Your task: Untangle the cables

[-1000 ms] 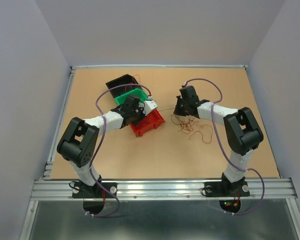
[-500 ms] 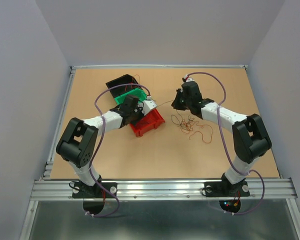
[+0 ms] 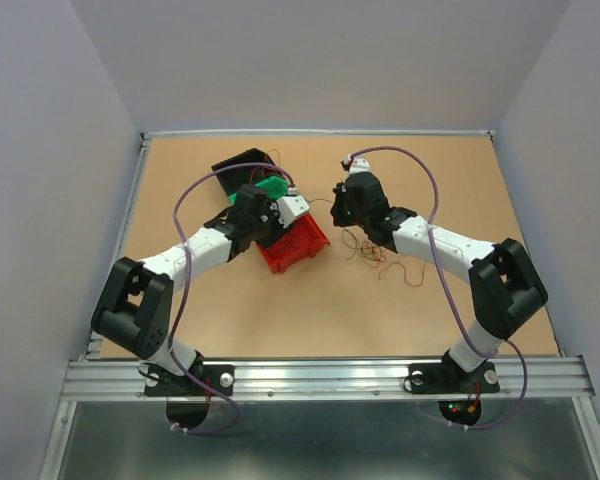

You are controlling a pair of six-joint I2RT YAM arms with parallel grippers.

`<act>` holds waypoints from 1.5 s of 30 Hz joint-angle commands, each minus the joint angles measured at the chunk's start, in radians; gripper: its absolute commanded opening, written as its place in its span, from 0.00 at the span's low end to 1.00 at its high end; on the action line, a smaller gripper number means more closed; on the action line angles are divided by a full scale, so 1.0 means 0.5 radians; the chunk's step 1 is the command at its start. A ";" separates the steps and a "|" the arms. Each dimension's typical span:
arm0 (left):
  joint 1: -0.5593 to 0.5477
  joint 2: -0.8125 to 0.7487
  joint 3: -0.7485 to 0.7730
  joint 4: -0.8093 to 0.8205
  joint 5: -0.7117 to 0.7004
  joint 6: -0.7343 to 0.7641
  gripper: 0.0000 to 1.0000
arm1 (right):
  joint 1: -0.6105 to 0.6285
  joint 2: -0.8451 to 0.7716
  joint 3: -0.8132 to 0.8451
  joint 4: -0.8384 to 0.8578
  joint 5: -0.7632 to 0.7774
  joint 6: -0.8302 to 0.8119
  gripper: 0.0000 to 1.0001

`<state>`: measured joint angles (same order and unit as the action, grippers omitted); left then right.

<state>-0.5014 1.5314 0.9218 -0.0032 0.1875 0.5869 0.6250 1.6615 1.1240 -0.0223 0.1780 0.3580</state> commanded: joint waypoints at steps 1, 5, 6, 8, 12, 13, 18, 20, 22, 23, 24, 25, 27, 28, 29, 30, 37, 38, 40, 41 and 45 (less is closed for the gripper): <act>0.006 -0.182 -0.049 0.013 0.146 0.029 0.50 | -0.020 -0.123 -0.061 0.137 0.080 -0.075 0.00; 0.036 -0.329 -0.086 0.043 0.278 0.020 0.54 | -0.017 -0.126 -0.085 0.134 0.061 -0.081 0.01; 0.097 -0.354 -0.086 0.037 0.364 0.017 0.54 | -0.020 -0.117 -0.091 0.134 0.055 -0.081 0.00; 0.174 -0.412 -0.064 0.016 0.634 0.001 0.57 | -0.020 -0.105 -0.094 0.134 0.019 -0.075 0.01; 0.303 -0.470 -0.046 0.013 0.907 -0.008 0.57 | 0.002 -0.047 -0.073 0.134 -0.022 -0.075 0.01; 0.325 -0.486 -0.052 0.013 0.980 0.007 0.57 | 0.008 -0.028 -0.061 0.134 -0.018 -0.075 0.00; 0.328 -0.492 -0.015 -0.091 1.238 0.047 0.60 | 0.041 0.021 -0.036 0.134 -0.006 -0.075 0.01; 0.328 -0.455 0.055 -0.144 1.340 0.020 0.61 | 0.054 0.039 -0.024 0.134 0.009 -0.075 0.01; 0.328 -0.419 0.101 -0.144 1.380 -0.017 0.62 | 0.072 0.049 -0.018 0.134 0.021 -0.078 0.01; 0.325 -0.394 0.156 -0.144 1.389 -0.035 0.62 | 0.075 0.055 -0.015 0.134 0.021 -0.081 0.01; 0.325 -0.336 0.184 -0.147 1.395 -0.060 0.62 | 0.081 0.061 -0.008 0.134 0.024 -0.081 0.00; 0.322 -0.302 0.212 -0.156 1.401 -0.072 0.60 | 0.091 0.064 -0.008 0.134 0.031 -0.078 0.00; 0.307 -0.207 0.291 -0.168 1.401 -0.094 0.59 | 0.100 0.073 -0.002 0.134 0.040 -0.081 0.01; 0.300 -0.176 0.337 -0.174 1.401 -0.097 0.58 | 0.103 0.079 0.001 0.134 0.046 -0.081 0.01; 0.288 -0.109 0.356 -0.184 1.392 -0.100 0.58 | 0.106 0.082 0.004 0.134 0.055 -0.084 0.01; 0.273 -0.075 0.380 -0.190 1.380 -0.100 0.57 | 0.109 0.088 0.004 0.134 0.064 -0.084 0.00; 0.153 0.149 0.509 -0.165 1.178 -0.128 0.46 | 0.130 0.119 0.022 0.134 0.083 -0.087 0.00; 0.153 0.164 0.509 -0.153 1.162 -0.134 0.43 | 0.130 0.116 0.022 0.134 0.080 -0.087 0.01; 0.153 0.204 0.506 -0.138 1.165 -0.134 0.33 | 0.140 0.116 0.025 0.134 0.074 -0.087 0.01; 0.150 0.217 0.506 -0.138 1.165 -0.134 0.28 | 0.137 0.116 0.025 0.134 0.074 -0.090 0.01; 0.150 0.257 0.510 -0.122 1.104 -0.125 0.00 | 0.146 0.113 0.025 0.134 0.074 -0.090 0.01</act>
<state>-0.4301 1.6623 1.1301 -0.0933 0.7582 0.5251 0.6842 1.7161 1.0981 0.0082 0.1997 0.3279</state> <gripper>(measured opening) 0.042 0.017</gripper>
